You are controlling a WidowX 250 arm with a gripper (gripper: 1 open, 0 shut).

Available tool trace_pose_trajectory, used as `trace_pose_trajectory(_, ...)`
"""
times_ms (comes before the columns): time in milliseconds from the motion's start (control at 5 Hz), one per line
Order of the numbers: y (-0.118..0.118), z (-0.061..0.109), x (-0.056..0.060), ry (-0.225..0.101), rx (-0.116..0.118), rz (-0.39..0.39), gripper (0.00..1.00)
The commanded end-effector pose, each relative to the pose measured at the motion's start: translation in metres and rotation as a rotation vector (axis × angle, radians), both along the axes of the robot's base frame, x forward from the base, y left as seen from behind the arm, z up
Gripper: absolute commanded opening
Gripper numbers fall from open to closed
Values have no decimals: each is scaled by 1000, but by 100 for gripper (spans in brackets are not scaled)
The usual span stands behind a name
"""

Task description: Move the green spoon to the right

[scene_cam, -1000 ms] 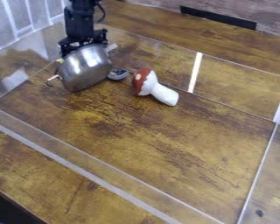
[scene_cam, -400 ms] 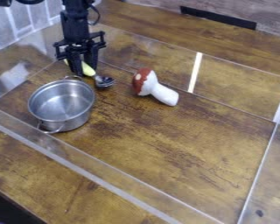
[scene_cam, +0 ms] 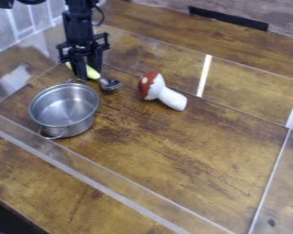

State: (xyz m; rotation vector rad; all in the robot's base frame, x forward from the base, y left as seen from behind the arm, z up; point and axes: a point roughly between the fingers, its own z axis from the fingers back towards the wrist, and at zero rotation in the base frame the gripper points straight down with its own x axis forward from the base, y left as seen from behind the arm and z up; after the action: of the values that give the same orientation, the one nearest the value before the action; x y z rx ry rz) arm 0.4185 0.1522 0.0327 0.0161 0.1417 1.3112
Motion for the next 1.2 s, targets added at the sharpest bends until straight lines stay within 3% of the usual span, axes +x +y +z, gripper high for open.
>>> trace_pose_trajectory(0,1,58,-5,-69,32,19,0)
trace_pose_trajectory(400,19,84,-15,-90,32,-99,0)
trace_pose_trajectory(800,17,151,-27,-130,14,-112,0)
trace_pose_trajectory(1000,-9,168,-27,-137,-9,-202,0)
